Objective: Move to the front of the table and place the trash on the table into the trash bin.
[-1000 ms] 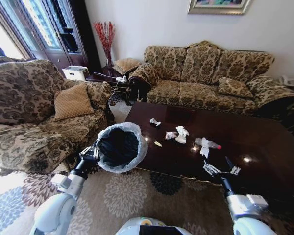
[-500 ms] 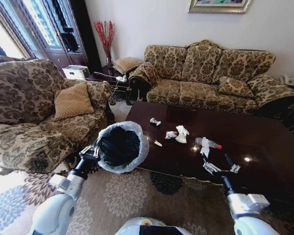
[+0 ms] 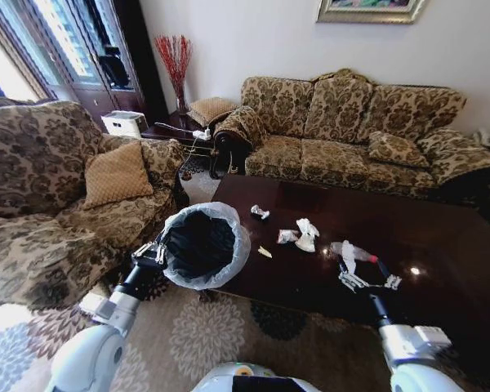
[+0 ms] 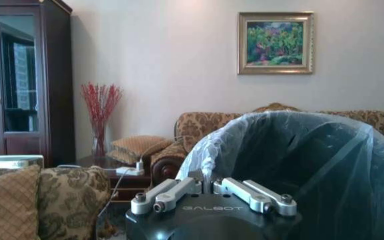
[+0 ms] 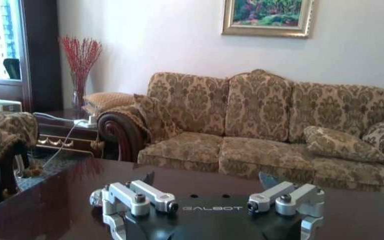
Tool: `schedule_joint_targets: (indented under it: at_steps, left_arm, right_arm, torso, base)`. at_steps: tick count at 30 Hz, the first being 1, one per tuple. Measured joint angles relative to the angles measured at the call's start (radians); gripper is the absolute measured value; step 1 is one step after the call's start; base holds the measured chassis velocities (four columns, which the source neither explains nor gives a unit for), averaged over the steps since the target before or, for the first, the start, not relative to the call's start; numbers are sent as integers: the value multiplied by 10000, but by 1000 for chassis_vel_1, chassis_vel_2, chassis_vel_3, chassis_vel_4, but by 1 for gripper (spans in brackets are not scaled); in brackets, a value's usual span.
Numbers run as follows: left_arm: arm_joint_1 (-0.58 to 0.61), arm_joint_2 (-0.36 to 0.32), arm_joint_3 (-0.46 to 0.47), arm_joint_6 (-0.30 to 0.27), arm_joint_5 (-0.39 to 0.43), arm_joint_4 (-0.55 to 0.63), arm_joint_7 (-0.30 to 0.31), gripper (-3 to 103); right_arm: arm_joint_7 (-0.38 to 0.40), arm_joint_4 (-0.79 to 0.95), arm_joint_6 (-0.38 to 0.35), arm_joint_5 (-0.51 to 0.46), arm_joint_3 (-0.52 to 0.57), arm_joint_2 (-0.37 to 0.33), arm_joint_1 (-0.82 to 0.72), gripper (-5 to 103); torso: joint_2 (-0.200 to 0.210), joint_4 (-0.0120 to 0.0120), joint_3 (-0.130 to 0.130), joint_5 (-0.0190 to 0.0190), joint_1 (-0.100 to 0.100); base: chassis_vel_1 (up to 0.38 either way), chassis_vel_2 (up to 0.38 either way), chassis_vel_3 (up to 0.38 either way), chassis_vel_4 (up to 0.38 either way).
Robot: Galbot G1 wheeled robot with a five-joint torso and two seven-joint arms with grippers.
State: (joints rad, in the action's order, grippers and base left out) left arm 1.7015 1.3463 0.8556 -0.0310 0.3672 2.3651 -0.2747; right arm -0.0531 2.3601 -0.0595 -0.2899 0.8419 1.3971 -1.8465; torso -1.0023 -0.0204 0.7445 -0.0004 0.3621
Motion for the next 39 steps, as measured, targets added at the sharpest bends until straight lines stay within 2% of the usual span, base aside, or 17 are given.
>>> schedule_joint_targets:
  at_steps: [7, 13, 17, 22, 23, 25, 28, 33, 39]
  left_arm:
    - [8, 52, 3, 34, 16, -28, -47, 3]
    - [0, 71, 3, 32, 25, 1, -1, 3]
    - [-145, -56, -60, -72, 105, -37, 70, 3]
    - [-446, -287, -267, -199, 204, -328, 159, 3]
    - [-501, -341, -287, -240, 225, -368, 158, 3]
    - [-499, -355, -279, -262, 252, -381, 159, 3]
    - [-497, -356, -185, -275, 302, -388, 288, 3]
    - [-530, -439, -112, -337, 305, -384, 499, 3]
    - [-599, -580, -100, -547, 305, -261, 753, 3]
  right_arm:
    - [-10, -196, -243, 37, -162, -103, 157, 100]
    - [246, -880, -450, 48, -579, -418, 903, 100]
    - [352, -950, -585, 40, -583, -461, 1054, 100]
    - [660, -1654, -849, -101, -718, -877, 1753, 100]
    - [772, -1997, -872, -194, -942, -1084, 2046, 100]
    - [888, -2331, -886, -330, -1248, -1317, 2339, 100]
    - [1327, -3469, -1020, -959, -2395, -1959, 3579, 100]
    - [1560, -4423, -1057, -1240, -3395, -2382, 4611, 100]
    - [1856, -6359, -1029, -1442, -5155, -2701, 6656, 100]
  torso:
    - [0, 1, 0, 0, -3]
    - [-2, -2, -5, 0, -15]
    - [-2, 1, -3, -1, -10]
    - [-2, 0, -3, 3, -9]
    - [-2, 7, -3, -1, -8]
    - [-2, 3, -3, -4, -8]
    - [-2, -3, -3, 1, -8]
    - [-1, 0, -1, -2, -6]
    - [-1, 0, -1, 0, -7]
  base:
    - [-47, 63, 64, -49]
    - [0, 0, 0, 0]
    - [0, 0, 0, 0]
    - [0, 0, 0, 0]
    - [0, 0, 0, 0]
    - [0, 0, 0, 0]
    - [0, 0, 0, 0]
    - [0, 0, 0, 0]
    - [0, 0, 0, 0]
